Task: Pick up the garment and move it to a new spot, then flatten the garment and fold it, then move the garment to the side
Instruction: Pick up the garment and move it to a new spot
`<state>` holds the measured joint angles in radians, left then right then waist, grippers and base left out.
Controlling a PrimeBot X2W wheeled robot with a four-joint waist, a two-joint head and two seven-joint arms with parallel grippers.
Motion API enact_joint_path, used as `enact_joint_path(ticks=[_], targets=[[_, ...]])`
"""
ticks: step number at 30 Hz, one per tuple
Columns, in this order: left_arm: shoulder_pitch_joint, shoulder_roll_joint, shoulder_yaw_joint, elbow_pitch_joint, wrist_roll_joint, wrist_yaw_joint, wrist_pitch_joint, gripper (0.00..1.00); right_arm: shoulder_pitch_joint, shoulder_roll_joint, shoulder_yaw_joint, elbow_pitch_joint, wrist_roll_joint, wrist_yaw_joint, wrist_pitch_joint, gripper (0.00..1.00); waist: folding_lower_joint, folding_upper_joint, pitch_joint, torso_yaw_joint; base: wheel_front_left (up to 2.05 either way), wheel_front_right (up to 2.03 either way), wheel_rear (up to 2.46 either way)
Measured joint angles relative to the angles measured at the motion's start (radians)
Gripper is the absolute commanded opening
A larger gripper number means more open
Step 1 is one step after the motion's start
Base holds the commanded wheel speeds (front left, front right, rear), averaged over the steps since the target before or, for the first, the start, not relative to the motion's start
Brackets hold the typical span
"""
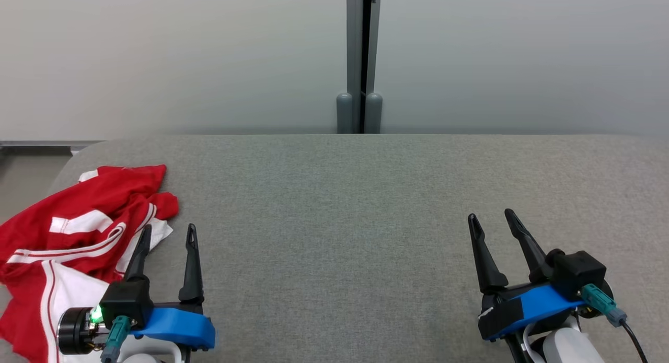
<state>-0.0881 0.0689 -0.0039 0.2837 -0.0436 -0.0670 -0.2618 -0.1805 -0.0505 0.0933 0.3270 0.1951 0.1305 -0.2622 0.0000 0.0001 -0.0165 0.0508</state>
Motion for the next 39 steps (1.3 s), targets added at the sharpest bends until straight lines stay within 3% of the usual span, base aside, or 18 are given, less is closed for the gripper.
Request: enact_joint_path(ticks=[7,27,32,39], targets=[[-0.007,-0.001,0.013,0.016,0.0,0.005,0.0,1.0,0.005,0.0,0.015,0.001,0.012,0.0,0.0,1.0,0.0,-0.0001,-0.01,0.083,0.0,0.0,0.0],[-0.004,0.011,0.083,0.058,-0.018,0.014,-0.001,1.0,0.009,0.001,0.11,-0.004,0.07,0.0,0.0,1.0,-0.0001,-0.0001,-0.018,0.426,0.0,0.0,0.0],[-0.001,0.011,0.096,0.072,-0.018,0.015,-0.001,1.0,0.006,0.001,0.126,-0.001,0.072,0.0,0.0,1.0,0.0,-0.0001,-0.007,0.454,0.0,0.0,0.0],[-0.015,0.012,0.123,0.093,-0.06,-0.001,-0.001,1.0,-0.001,0.001,0.147,-0.007,0.072,0.0,0.0,1.0,0.0,0.0,-0.005,0.429,0.0,0.0,0.0]])
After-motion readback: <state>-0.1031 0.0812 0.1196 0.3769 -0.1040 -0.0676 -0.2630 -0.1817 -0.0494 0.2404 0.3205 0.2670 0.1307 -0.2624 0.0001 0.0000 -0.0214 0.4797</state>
